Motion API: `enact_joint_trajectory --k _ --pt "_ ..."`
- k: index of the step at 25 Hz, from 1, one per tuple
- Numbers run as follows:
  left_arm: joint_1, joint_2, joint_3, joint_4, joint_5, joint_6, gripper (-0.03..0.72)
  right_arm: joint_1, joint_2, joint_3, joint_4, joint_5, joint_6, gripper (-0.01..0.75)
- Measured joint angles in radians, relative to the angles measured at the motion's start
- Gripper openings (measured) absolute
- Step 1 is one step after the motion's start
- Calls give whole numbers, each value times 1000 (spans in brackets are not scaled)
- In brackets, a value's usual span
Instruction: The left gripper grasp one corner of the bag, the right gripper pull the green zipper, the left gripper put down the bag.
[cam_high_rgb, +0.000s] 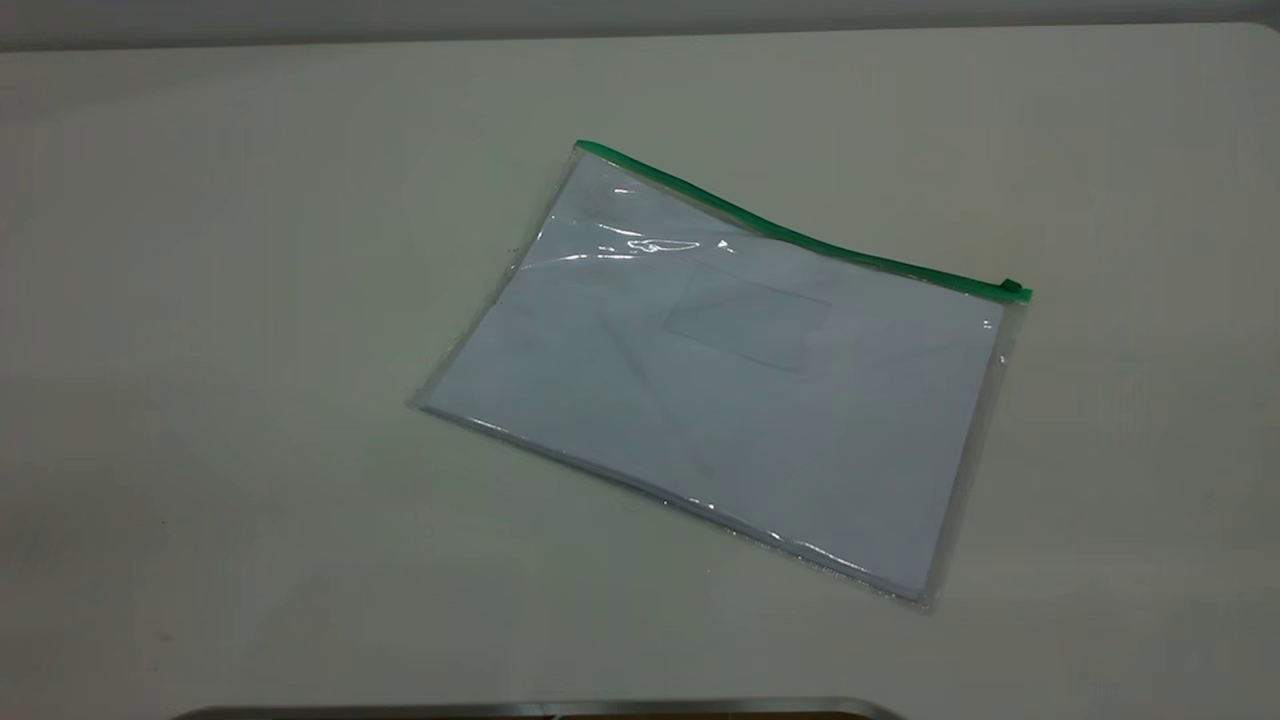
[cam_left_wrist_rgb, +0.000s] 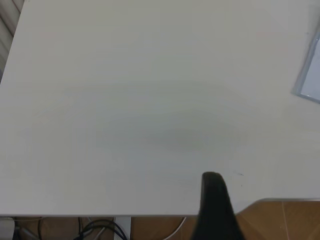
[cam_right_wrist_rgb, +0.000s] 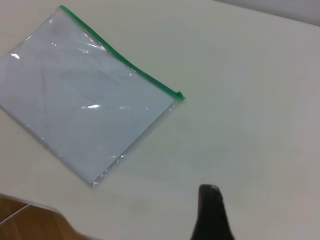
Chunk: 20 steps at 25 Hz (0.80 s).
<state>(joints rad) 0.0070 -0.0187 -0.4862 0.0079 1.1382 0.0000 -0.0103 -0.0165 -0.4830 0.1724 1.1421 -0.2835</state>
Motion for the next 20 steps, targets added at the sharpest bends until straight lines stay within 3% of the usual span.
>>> enact_joint_trajectory --k 9,20 --pt "0 0 0 0 0 7 588 0 0 0 -73 -3 107 571" --pt "0 0 0 0 0 8 588 0 0 0 -79 -4 115 571"
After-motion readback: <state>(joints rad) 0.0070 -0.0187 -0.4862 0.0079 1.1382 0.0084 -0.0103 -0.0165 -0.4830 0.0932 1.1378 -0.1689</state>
